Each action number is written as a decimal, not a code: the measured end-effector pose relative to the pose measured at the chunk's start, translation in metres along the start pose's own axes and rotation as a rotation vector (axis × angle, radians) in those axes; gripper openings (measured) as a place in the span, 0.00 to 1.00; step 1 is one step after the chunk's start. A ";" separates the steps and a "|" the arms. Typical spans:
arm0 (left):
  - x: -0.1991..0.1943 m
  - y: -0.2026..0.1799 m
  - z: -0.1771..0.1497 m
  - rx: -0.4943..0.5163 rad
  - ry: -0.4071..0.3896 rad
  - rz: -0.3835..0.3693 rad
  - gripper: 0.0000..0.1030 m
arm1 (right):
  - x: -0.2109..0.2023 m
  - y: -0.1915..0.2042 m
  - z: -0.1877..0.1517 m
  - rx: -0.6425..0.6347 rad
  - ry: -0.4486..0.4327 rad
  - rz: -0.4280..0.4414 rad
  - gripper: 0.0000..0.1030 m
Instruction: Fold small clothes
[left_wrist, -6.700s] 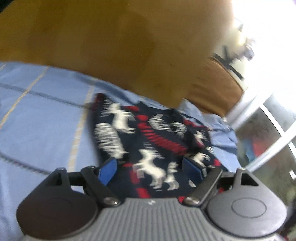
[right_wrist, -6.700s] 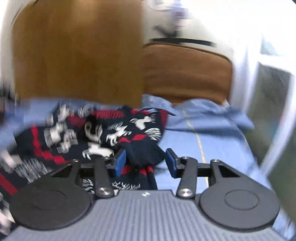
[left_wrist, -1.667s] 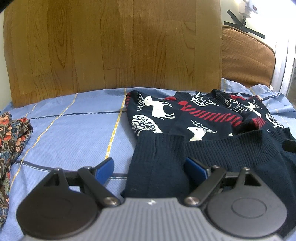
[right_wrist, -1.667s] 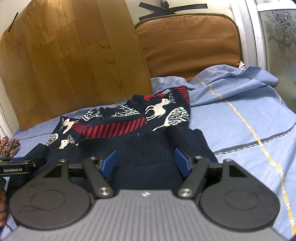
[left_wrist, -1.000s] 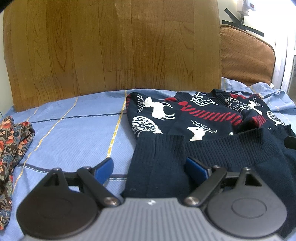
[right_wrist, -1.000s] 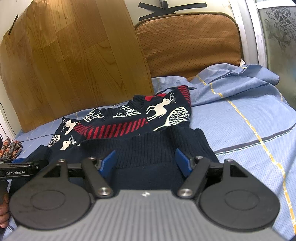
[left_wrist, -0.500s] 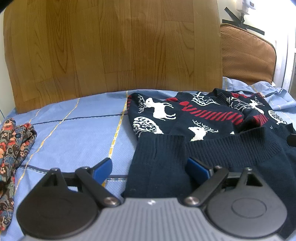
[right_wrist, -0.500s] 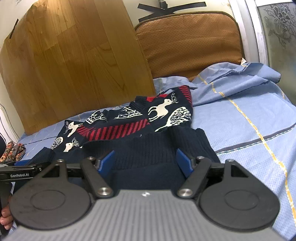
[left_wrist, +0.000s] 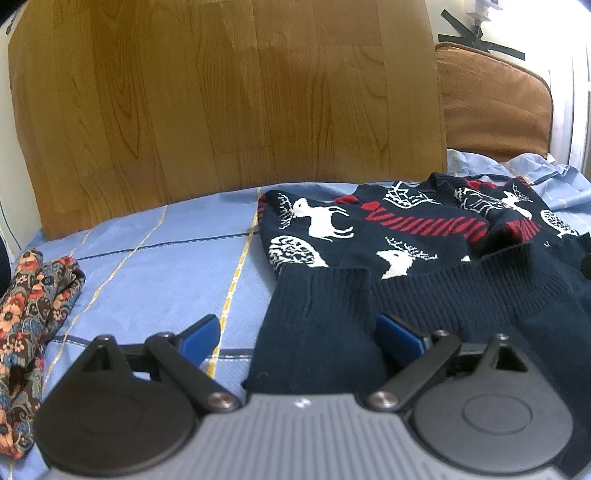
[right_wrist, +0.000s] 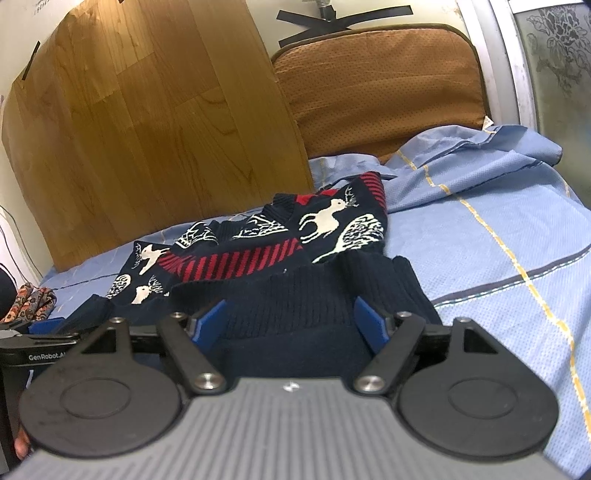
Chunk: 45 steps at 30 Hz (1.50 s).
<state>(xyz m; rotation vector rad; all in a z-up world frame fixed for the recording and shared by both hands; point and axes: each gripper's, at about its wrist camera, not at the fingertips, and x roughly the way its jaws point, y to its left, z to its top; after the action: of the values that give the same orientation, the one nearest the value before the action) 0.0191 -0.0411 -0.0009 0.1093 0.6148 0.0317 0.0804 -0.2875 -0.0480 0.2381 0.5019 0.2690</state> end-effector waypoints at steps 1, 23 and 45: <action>0.000 0.000 0.000 -0.001 0.001 -0.001 0.93 | 0.000 0.000 0.000 -0.001 0.001 0.002 0.78; -0.001 0.002 -0.001 -0.011 0.010 0.004 1.00 | -0.002 0.000 -0.002 -0.004 0.004 0.033 0.85; -0.003 0.005 -0.002 -0.029 0.015 -0.017 1.00 | -0.003 -0.003 -0.001 0.014 -0.002 0.054 0.87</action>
<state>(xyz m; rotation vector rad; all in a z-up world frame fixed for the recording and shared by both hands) 0.0153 -0.0364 0.0000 0.0761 0.6304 0.0244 0.0781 -0.2906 -0.0488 0.2662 0.4955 0.3182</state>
